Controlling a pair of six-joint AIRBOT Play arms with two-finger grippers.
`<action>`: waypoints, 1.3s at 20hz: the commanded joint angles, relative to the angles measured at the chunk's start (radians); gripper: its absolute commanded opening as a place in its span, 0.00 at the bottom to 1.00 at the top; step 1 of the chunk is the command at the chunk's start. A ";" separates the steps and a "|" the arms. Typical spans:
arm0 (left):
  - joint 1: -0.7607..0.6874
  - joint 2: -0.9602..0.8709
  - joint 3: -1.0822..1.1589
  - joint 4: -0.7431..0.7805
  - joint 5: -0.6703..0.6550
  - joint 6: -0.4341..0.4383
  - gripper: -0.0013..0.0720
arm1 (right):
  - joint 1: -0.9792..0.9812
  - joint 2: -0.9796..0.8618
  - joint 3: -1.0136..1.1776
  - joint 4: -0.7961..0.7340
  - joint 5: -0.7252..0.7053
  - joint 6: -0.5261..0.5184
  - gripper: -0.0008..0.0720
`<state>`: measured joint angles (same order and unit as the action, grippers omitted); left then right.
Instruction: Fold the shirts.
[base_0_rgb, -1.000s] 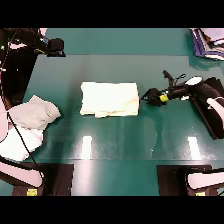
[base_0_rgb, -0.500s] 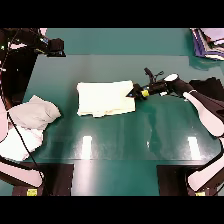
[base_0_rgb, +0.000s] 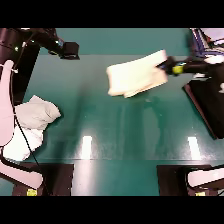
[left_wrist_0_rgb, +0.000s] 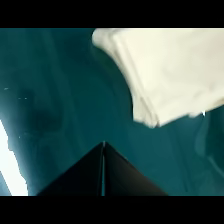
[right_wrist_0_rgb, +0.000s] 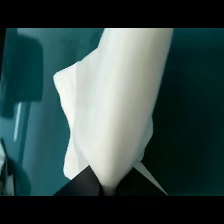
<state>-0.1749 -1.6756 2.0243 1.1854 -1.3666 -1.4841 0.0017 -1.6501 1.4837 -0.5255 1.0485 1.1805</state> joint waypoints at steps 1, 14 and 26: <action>-0.073 0.000 0.000 0.000 0.024 0.000 0.05 | -0.233 0.114 0.006 -0.059 -0.044 0.024 0.03; -0.162 0.000 0.000 0.000 0.050 -0.001 0.05 | -0.563 0.154 0.159 -0.024 -0.002 0.023 0.03; -0.162 0.000 0.000 0.000 0.025 0.000 0.05 | -0.665 0.325 0.166 -0.352 0.295 0.105 0.03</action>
<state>-0.3363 -1.6756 2.0243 1.1854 -1.3323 -1.4853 -0.6167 -1.3956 1.7351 -0.7742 1.2987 1.2716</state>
